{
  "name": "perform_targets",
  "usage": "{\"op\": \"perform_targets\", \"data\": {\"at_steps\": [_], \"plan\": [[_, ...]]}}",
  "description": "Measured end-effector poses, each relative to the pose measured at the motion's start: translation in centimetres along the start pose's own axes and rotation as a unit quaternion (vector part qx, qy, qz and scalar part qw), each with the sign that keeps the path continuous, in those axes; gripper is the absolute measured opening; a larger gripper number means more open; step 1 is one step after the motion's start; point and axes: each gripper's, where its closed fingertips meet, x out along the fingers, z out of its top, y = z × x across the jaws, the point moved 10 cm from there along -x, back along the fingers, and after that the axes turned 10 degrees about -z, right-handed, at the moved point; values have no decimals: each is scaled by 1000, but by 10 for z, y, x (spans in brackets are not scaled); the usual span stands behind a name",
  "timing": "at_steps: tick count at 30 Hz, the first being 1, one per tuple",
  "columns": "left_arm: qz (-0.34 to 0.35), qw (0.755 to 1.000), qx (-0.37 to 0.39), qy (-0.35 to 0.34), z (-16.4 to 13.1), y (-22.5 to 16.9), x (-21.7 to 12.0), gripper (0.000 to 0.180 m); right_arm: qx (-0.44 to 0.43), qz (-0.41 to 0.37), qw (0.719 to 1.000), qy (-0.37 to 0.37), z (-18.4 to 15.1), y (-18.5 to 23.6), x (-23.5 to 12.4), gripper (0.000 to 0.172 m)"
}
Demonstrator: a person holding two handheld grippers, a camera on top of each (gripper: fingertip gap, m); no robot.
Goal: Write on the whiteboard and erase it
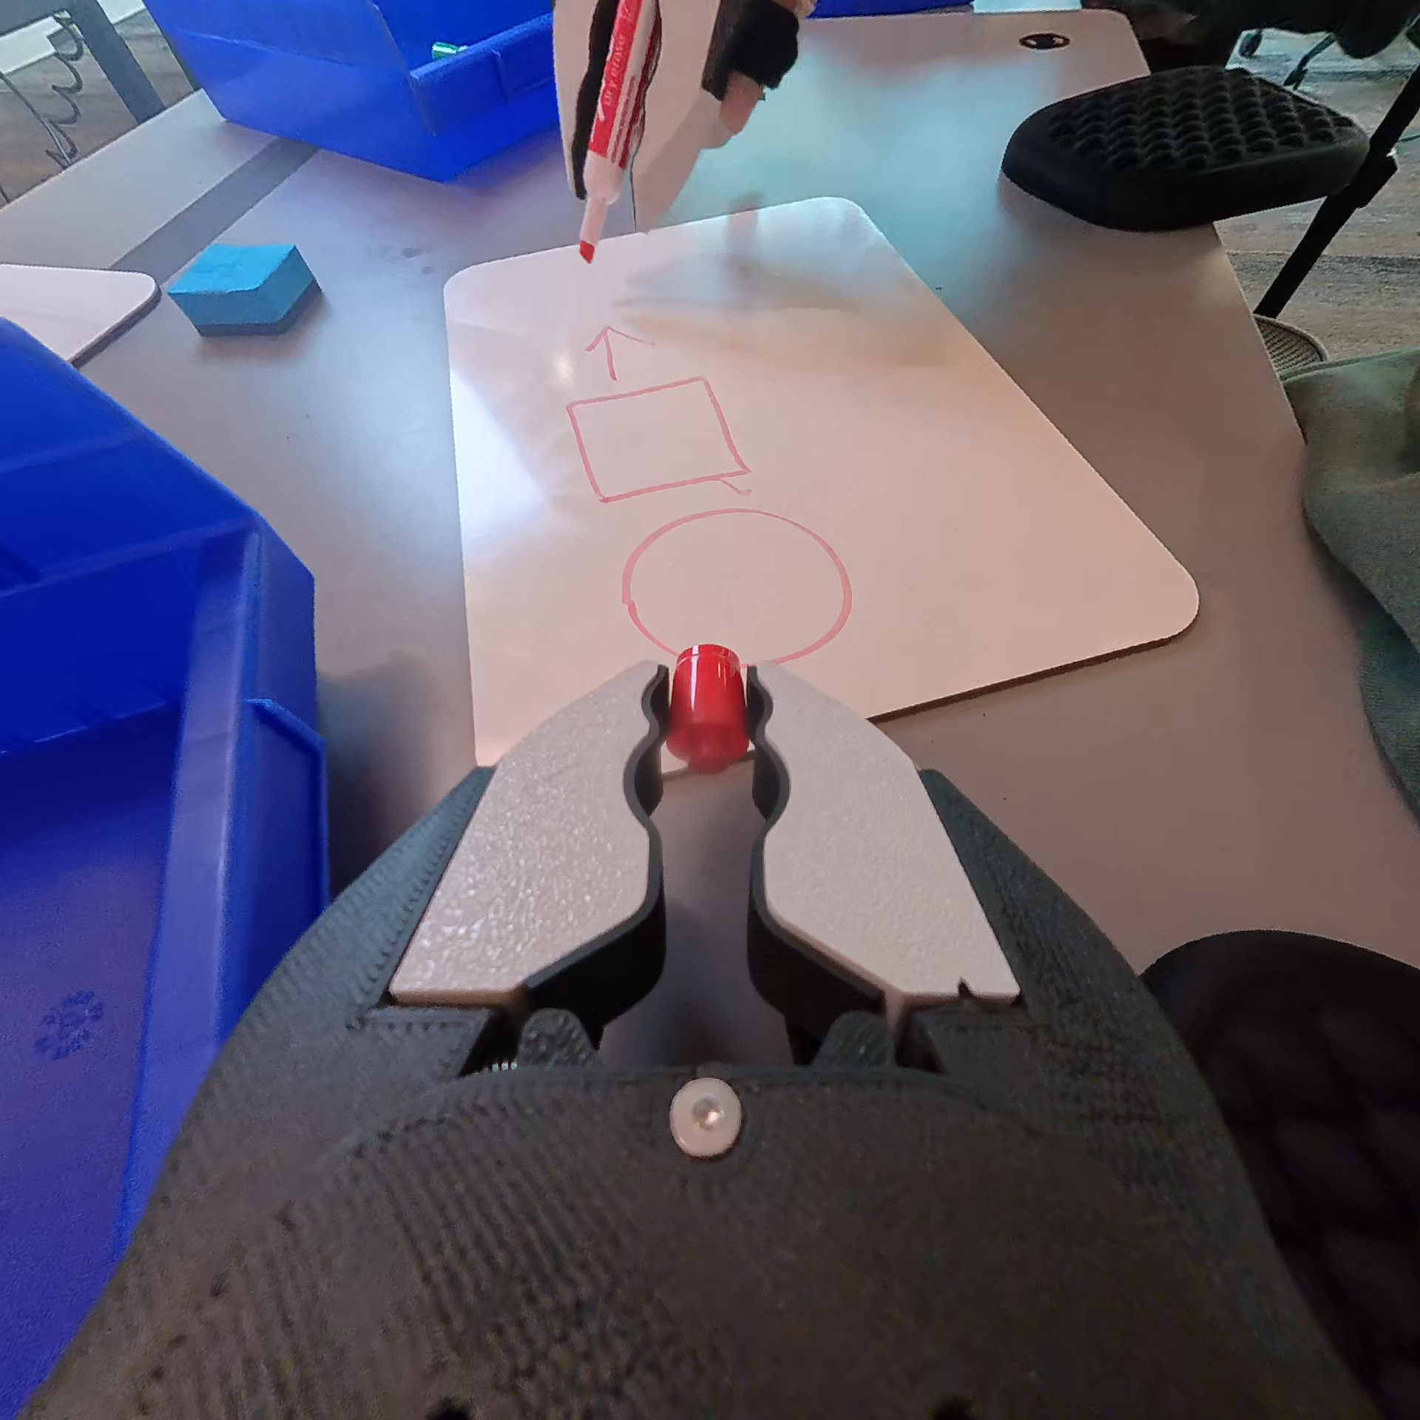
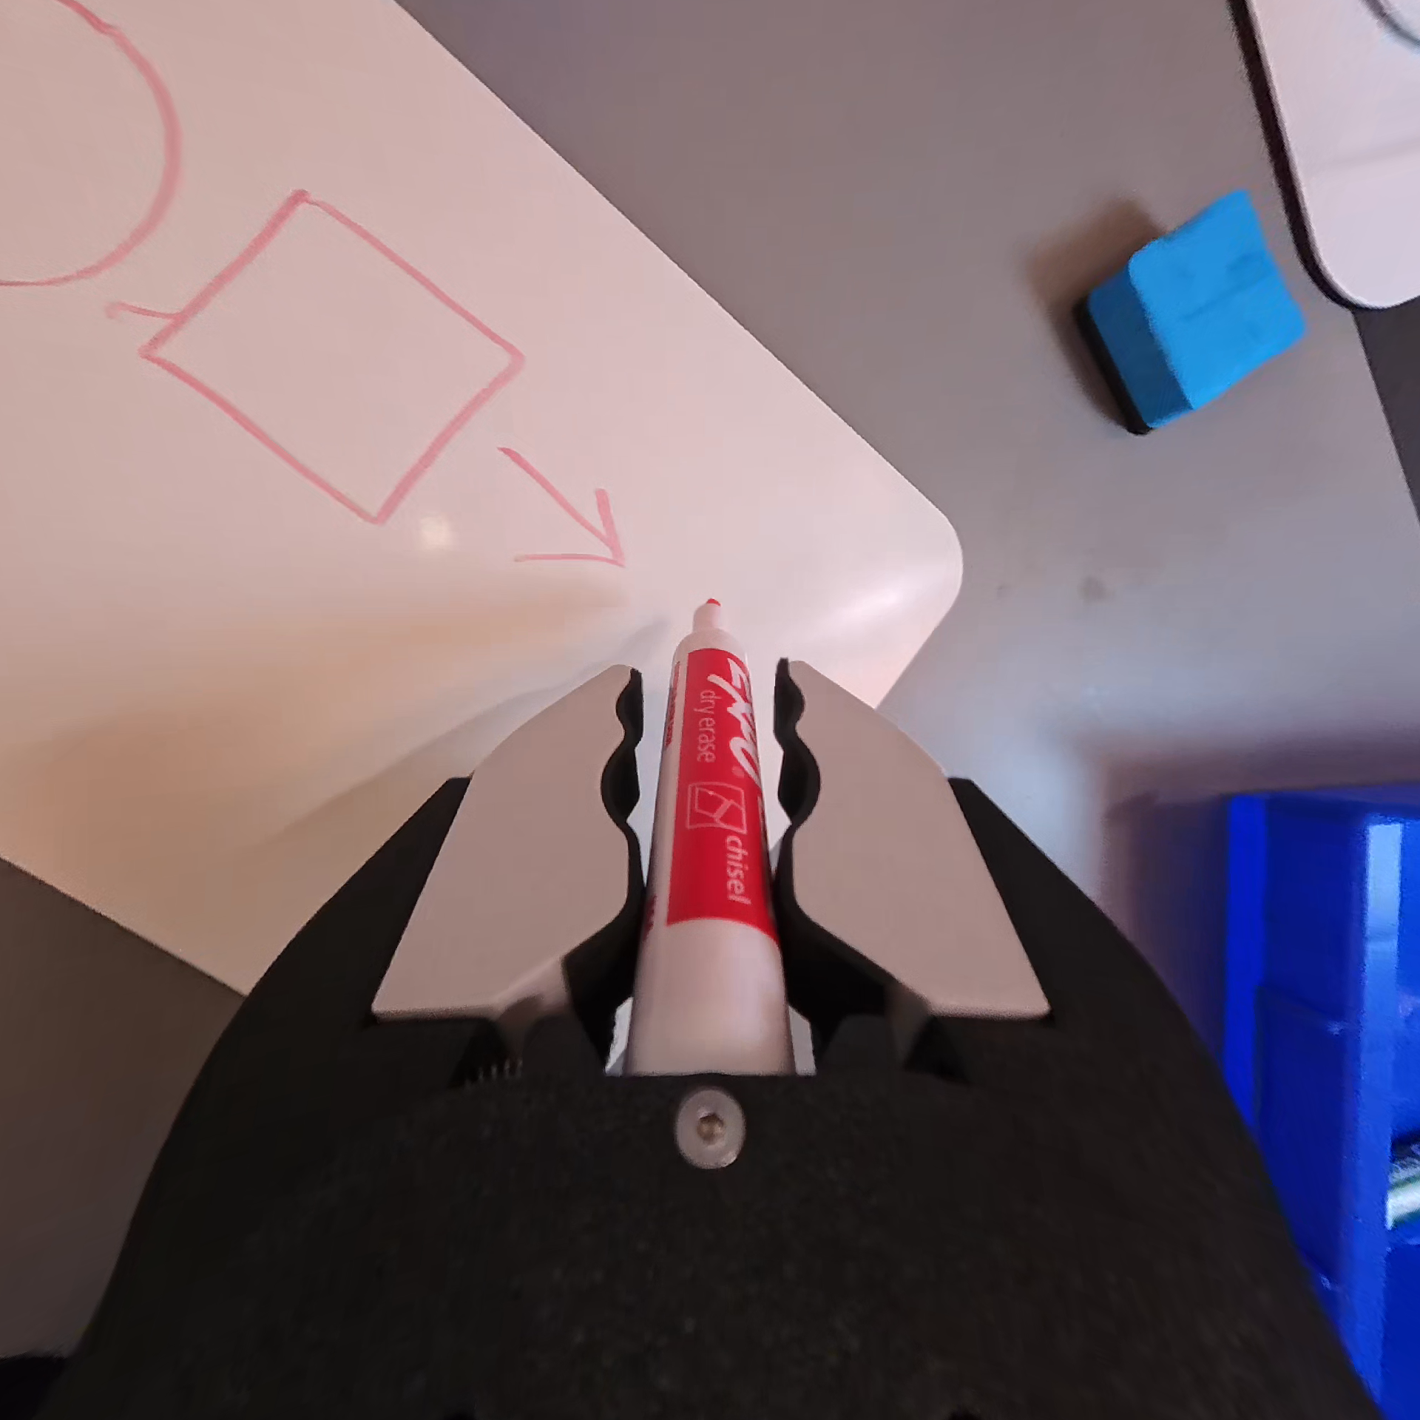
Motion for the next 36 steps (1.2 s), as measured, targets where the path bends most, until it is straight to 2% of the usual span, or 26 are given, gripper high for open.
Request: {"op": "perform_targets", "data": {"at_steps": [10, 17, 29, 36], "plan": [[0, 1000, -2, -2, 0, 1, -1, 19, -15, 2, 1000, 6, 14, -5, 19, 35], [-1, 1000, 0, -1, 0, 0, -1, 19, -24, 4, 999, 37, 16, -11, 28, 34], [-1, 1000, 2, 1, 0, 0, -1, 19, -44, 48, 997, 43, 1, 28, 2, 34], [1, 1000, 0, 0, 0, 1, -1, 19, -25, 24, 998, 60, -11, 7, 2, 34]]}}
